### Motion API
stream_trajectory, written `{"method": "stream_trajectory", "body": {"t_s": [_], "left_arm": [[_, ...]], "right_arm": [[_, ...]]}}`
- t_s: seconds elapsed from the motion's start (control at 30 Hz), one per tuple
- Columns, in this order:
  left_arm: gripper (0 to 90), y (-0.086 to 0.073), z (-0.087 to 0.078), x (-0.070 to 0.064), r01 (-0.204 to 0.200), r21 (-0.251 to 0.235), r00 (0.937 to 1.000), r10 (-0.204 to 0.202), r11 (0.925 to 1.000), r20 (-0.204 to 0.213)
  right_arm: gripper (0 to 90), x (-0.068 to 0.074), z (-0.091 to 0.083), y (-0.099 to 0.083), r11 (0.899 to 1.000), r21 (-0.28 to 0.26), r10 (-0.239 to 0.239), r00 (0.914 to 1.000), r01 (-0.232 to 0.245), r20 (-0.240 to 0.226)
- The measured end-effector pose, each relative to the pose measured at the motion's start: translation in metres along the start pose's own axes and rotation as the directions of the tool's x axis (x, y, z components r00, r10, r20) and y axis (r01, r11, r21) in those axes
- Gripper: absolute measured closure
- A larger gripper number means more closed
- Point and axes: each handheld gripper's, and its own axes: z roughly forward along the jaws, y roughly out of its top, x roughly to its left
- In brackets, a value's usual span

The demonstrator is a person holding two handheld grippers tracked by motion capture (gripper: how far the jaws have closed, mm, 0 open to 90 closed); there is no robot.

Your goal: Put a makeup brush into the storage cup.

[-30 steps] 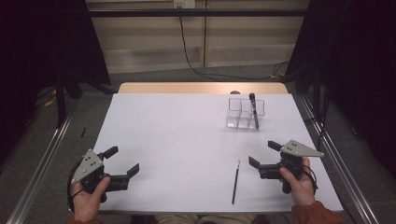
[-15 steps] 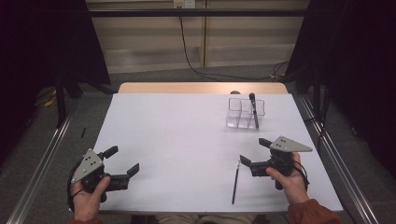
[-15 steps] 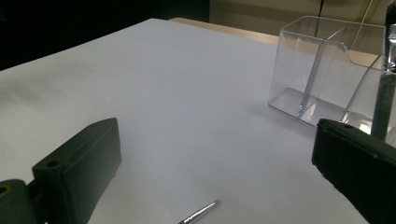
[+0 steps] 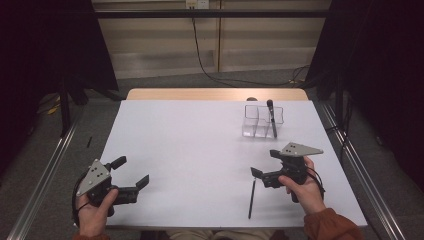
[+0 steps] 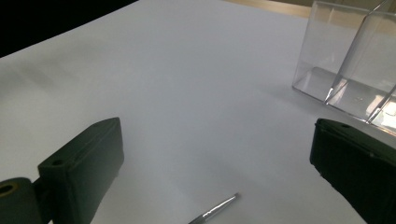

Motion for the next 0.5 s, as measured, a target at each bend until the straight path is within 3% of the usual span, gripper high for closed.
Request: {"method": "stream_trajectory", "body": {"t_s": [0.2, 0.5], "left_arm": [[1.9, 0.0, 0.0, 0.0, 0.0, 0.001, 1.0, 0.0, 1.0, -0.001], [1.9, 0.0, 0.0, 0.0, 0.0, 0.001, 1.0, 0.0, 1.0, 0.001]], "right_arm": [[3.1, 0.001, 0.005, -0.001, 0.995, 0.097, 0.0, 1.0, 0.001, -0.007], [5.4, 0.0, 0.014, 0.001, 0.974, 0.224, 0.019, 0.9998, -0.016, -0.009]]}}
